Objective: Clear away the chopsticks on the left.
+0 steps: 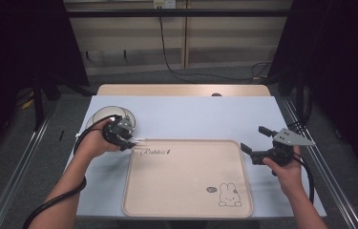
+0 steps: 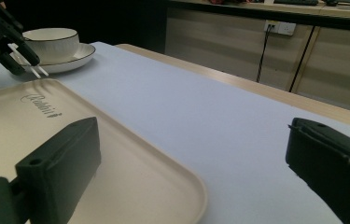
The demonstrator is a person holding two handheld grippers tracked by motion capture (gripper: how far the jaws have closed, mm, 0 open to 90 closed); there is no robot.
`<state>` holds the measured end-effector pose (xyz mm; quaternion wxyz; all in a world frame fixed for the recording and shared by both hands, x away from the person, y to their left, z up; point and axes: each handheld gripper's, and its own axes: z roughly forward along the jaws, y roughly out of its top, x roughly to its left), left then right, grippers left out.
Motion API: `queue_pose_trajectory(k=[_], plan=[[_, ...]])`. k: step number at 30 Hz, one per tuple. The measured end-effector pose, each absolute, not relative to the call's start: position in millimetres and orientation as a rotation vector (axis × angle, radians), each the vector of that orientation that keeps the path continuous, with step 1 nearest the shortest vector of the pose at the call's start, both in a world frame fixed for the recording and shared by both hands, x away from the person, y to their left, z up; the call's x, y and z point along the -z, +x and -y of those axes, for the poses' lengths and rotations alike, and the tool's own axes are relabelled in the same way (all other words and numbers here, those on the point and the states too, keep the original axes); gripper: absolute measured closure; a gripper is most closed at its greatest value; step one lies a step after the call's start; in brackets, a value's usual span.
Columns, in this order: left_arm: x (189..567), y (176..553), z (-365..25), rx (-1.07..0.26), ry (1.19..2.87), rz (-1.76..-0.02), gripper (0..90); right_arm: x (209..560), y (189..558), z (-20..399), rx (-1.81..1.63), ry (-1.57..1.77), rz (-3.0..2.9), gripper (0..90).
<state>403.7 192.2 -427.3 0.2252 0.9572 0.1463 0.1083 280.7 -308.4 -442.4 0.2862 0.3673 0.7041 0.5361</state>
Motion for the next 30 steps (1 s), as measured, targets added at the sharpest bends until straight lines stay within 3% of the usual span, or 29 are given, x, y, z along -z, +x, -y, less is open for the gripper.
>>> queue_pose_trajectory(k=[30], plan=[[436.3, 404.7, -194.7, -0.332, 2.684, -0.284, 67.2, 443.6, 281.4, 306.6, -1.451, 0.985, -1.887, 2.9]])
